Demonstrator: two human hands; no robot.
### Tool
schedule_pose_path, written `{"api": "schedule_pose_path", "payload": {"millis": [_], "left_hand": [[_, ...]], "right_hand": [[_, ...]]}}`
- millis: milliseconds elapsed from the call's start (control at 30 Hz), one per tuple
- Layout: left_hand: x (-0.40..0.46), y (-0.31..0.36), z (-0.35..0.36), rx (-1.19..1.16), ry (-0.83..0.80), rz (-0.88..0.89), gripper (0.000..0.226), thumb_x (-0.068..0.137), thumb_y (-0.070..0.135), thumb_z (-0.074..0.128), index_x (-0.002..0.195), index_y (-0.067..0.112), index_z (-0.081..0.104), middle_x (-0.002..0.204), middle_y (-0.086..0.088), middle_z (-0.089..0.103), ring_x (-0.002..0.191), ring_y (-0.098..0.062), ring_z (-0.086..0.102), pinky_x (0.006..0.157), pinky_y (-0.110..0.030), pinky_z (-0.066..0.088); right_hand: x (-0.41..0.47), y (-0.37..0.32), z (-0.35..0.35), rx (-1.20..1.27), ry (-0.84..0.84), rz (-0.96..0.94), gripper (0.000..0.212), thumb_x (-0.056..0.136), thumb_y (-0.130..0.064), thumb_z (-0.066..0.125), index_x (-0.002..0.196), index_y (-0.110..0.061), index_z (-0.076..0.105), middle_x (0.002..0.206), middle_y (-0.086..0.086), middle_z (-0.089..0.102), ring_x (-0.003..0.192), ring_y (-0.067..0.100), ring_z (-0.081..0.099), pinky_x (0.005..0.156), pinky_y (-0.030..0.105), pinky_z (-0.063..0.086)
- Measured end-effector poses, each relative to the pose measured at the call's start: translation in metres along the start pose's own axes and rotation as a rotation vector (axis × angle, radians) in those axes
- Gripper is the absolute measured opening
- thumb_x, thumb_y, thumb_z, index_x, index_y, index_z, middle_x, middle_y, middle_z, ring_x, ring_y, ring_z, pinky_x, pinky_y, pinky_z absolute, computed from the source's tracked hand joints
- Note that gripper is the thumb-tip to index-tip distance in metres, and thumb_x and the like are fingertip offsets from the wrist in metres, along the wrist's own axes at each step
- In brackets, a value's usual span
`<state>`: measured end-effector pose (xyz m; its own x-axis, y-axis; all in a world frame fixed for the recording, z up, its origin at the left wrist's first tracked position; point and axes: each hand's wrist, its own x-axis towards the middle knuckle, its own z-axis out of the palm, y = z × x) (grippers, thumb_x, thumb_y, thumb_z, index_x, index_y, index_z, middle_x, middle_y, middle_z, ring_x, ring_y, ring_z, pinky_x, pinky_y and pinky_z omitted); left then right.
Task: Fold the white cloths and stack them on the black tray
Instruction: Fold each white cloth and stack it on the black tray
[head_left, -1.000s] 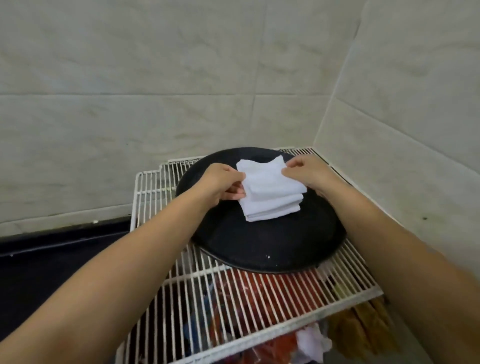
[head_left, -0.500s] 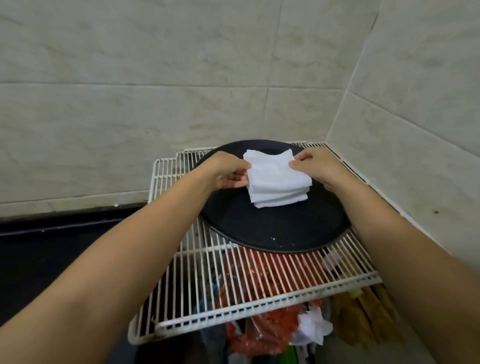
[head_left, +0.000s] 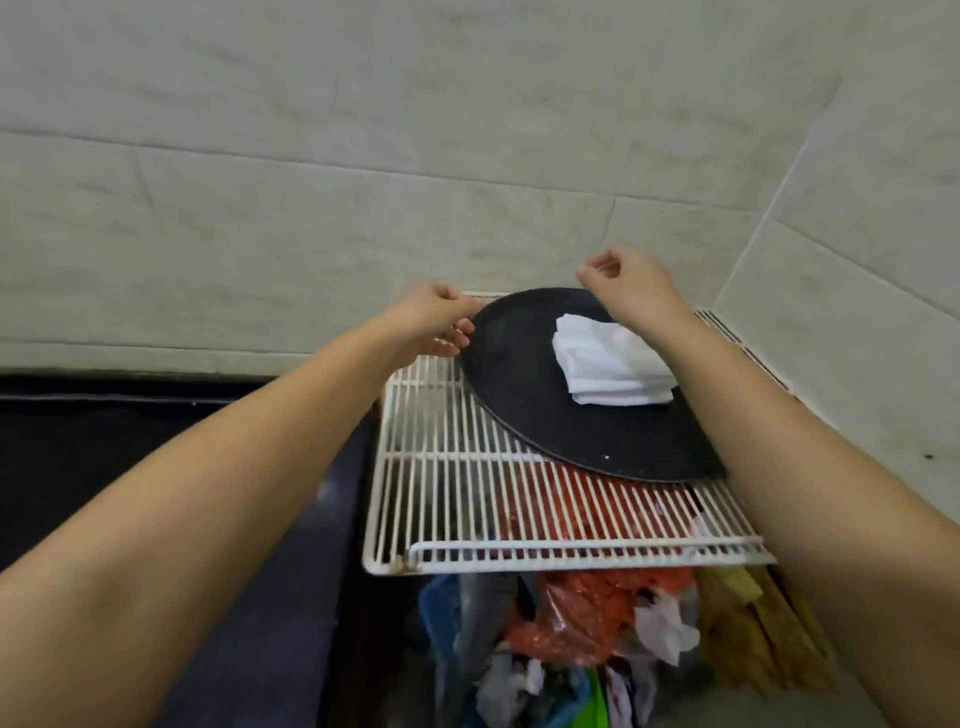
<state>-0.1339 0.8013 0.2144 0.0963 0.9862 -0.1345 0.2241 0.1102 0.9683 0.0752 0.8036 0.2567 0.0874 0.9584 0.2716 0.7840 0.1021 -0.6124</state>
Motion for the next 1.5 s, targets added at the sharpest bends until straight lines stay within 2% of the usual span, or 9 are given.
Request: {"api": "schedule_pose_path", "payload": {"millis": [167,300,433,567,767,867,1067,1267,1500], "left_hand": [[-0.102,-0.047,-0.138,0.097,0.255,0.048,0.013,0.095,0.021,0.051,0.086,0.013,0.048,0.073,-0.003,0.055,0.059,-0.012,0.052,0.051,-0.020,0.046],[-0.210,-0.112,-0.258,0.263,0.463,-0.008,0.008,0.094,0.019,0.050,0.093,0.011,0.050,0.072,-0.002,0.058,0.058,-0.013,0.052,0.053,-0.023,0.045],[-0.327,-0.177,-0.357,0.427,0.628,-0.137,0.005,0.090,0.019,0.053,0.085,0.017,0.054,0.072,0.000,0.062,0.063,-0.015,0.056,0.059,-0.028,0.047],[-0.443,-0.240,-0.433,0.662,0.720,-0.320,0.013,0.091,0.025,0.054,0.098,0.016,0.059,0.086,0.003,0.059,0.079,-0.014,0.055,0.071,-0.024,0.039],[-0.573,-0.310,-0.520,0.582,0.926,-0.578,0.018,0.092,0.023,0.052,0.103,0.011,0.060,0.101,-0.007,0.065,0.095,-0.023,0.060,0.080,-0.028,0.044],[-0.609,-0.343,-0.570,0.538,1.005,-0.635,0.017,0.092,0.023,0.053,0.101,0.011,0.060,0.100,-0.008,0.066,0.094,-0.024,0.060,0.077,-0.027,0.043],[-0.634,-0.394,-0.682,0.438,1.086,-0.687,0.011,0.092,0.021,0.052,0.097,0.013,0.059,0.089,-0.004,0.061,0.082,-0.019,0.056,0.075,-0.026,0.043],[-0.658,-0.435,-0.789,0.312,1.185,-0.736,0.003,0.089,0.019,0.054,0.089,0.017,0.055,0.084,-0.005,0.062,0.083,-0.024,0.061,0.074,-0.029,0.045],[-0.691,-0.498,-0.893,0.215,1.205,-0.788,0.005,0.090,0.016,0.054,0.092,0.014,0.059,0.078,-0.002,0.059,0.074,-0.019,0.056,0.063,-0.026,0.043]], "right_hand": [[-0.059,-0.134,0.105,-0.042,-0.194,-0.285,0.027,0.094,-0.025,0.051,0.109,-0.005,0.064,0.110,0.013,0.067,0.105,0.029,0.060,0.084,0.030,0.042],[-0.146,-0.237,0.213,-0.030,-0.332,-0.440,0.023,0.092,-0.024,0.051,0.098,-0.008,0.066,0.104,0.014,0.068,0.098,0.031,0.062,0.082,0.034,0.046],[-0.244,-0.327,0.309,-0.070,-0.484,-0.600,0.020,0.092,-0.029,0.049,0.097,-0.016,0.064,0.105,0.010,0.064,0.100,0.031,0.060,0.086,0.041,0.049],[-0.330,-0.406,0.387,-0.125,-0.671,-0.760,0.022,0.095,-0.031,0.045,0.104,-0.018,0.060,0.112,0.005,0.057,0.102,0.027,0.057,0.085,0.039,0.041],[-0.431,-0.513,0.480,-0.160,-0.873,-0.973,0.024,0.097,-0.033,0.043,0.107,-0.018,0.059,0.112,0.004,0.056,0.102,0.026,0.058,0.088,0.038,0.041],[-0.464,-0.564,0.526,-0.175,-0.947,-1.047,0.025,0.096,-0.034,0.043,0.108,-0.019,0.059,0.113,0.005,0.056,0.104,0.027,0.058,0.090,0.040,0.043],[-0.493,-0.665,0.632,-0.181,-1.090,-1.138,0.026,0.096,-0.032,0.044,0.112,-0.017,0.058,0.112,0.005,0.059,0.099,0.023,0.059,0.083,0.037,0.047],[-0.521,-0.757,0.724,-0.204,-1.176,-1.196,0.025,0.095,-0.027,0.044,0.108,-0.014,0.060,0.110,0.007,0.064,0.100,0.026,0.060,0.083,0.038,0.048],[-0.577,-0.851,0.814,-0.234,-1.286,-1.255,0.021,0.096,-0.024,0.043,0.103,-0.014,0.060,0.107,0.008,0.063,0.098,0.028,0.060,0.084,0.040,0.048]]}}
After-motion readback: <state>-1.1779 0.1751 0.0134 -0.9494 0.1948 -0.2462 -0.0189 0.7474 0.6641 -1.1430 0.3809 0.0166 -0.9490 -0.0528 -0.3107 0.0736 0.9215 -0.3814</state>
